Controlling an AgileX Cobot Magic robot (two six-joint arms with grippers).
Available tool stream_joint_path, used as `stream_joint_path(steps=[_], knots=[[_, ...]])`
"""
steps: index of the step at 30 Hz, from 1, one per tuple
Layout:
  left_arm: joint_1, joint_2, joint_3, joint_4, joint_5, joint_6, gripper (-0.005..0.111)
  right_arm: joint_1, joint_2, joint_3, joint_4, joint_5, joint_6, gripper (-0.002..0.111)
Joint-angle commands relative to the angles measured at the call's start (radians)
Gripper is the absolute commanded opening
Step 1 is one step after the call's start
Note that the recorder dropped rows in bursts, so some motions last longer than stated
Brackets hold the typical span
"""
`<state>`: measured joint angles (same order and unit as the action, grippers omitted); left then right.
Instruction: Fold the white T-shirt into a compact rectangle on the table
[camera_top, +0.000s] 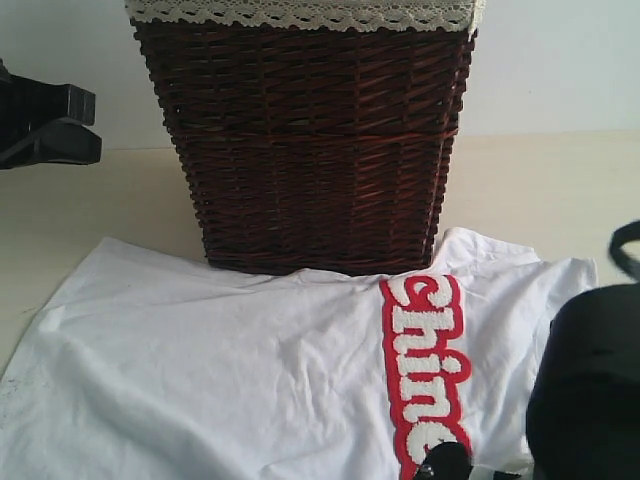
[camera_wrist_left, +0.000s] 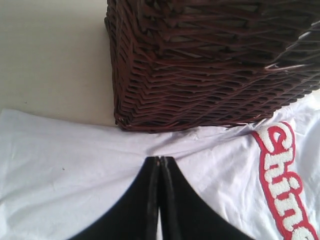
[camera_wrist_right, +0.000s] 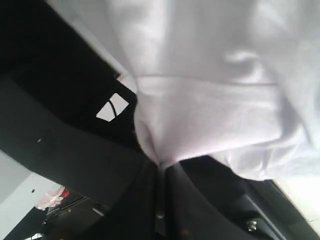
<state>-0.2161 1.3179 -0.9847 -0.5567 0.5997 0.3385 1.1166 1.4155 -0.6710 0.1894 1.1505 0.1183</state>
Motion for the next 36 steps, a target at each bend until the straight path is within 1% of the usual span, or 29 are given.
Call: stream_joint_path(steps=[1, 6, 9, 11, 13, 16, 18, 20, 21, 25, 27, 28, 29, 30, 31, 32, 33, 34, 35, 36], knots=[[-0.006, -0.001, 0.004, -0.008, -0.001, 0.006, 0.0, 0.055, -0.084, -0.112, 0.028, 0.071, -0.021, 0.0], [-0.006, -0.001, 0.004, -0.008, -0.001, 0.008, 0.0, 0.057, -0.125, -0.187, 0.072, 0.071, -0.021, 0.0], [-0.006, -0.001, 0.004, -0.008, 0.012, 0.014, 0.0, 0.057, -0.104, -0.19, 0.107, 0.071, -0.045, 0.0], [-0.006, -0.001, 0.004, -0.008, 0.02, 0.018, 0.0, 0.057, -0.079, -0.179, 0.123, 0.071, -0.075, 0.003], [-0.006, -0.001, 0.004, -0.008, 0.026, 0.021, 0.0, 0.057, -0.038, -0.145, 0.115, 0.071, -0.09, 0.012], [-0.006, -0.001, 0.004, -0.008, 0.026, 0.021, 0.0, 0.057, 0.043, -0.083, 0.062, 0.071, -0.09, 0.03], [-0.006, -0.001, 0.004, -0.01, 0.026, 0.021, 0.0, 0.057, 0.101, -0.061, -0.014, 0.071, -0.064, 0.041], [-0.006, 0.001, 0.004, -0.012, 0.026, 0.021, 0.0, 0.057, 0.137, -0.059, -0.135, 0.071, 0.033, 0.047], [-0.006, 0.001, 0.004, -0.012, 0.031, 0.021, 0.0, 0.057, 0.147, -0.059, -0.21, 0.071, 0.098, 0.047], [-0.006, 0.012, 0.004, -0.01, 0.066, 0.021, 0.0, 0.057, 0.142, -0.066, -0.441, 0.071, 0.286, 0.047], [-0.006, 0.042, 0.004, 0.018, 0.089, 0.021, 0.0, 0.055, 0.099, -0.067, -0.57, 0.071, 0.383, 0.047], [-0.006, 0.074, 0.012, 0.047, 0.093, 0.021, 0.0, 0.035, 0.064, -0.065, -0.683, 0.071, 0.504, 0.046], [-0.006, 0.089, 0.016, 0.053, 0.093, 0.021, 0.0, 0.019, 0.051, -0.063, -0.727, 0.065, 0.552, 0.044], [-0.006, 0.129, 0.022, 0.069, 0.102, 0.021, 0.0, -0.047, 0.028, -0.063, -0.788, 0.007, 0.642, 0.034], [-0.006, 0.151, 0.027, 0.083, 0.112, 0.021, 0.0, -0.09, 0.026, -0.063, -0.796, -0.047, 0.671, 0.027], [-0.006, 0.19, 0.04, 0.124, 0.123, 0.005, 0.0, -0.187, 0.027, -0.057, -0.796, -0.18, 0.698, 0.011], [-0.006, 0.212, 0.049, 0.164, 0.13, -0.027, 0.0, -0.237, 0.035, -0.052, -0.796, -0.258, 0.696, 0.003], [-0.006, 0.256, 0.07, 0.247, 0.139, -0.098, 0.0, -0.335, 0.055, -0.046, -0.801, -0.363, 0.696, 0.0], [-0.006, 0.286, 0.082, 0.318, 0.141, -0.162, 0.0, -0.445, 0.07, -0.045, -0.809, -0.437, 0.696, 0.0], [-0.006, 0.306, 0.084, 0.339, 0.141, -0.176, 0.0, -0.508, 0.08, -0.045, -0.814, -0.475, 0.696, 0.0]])
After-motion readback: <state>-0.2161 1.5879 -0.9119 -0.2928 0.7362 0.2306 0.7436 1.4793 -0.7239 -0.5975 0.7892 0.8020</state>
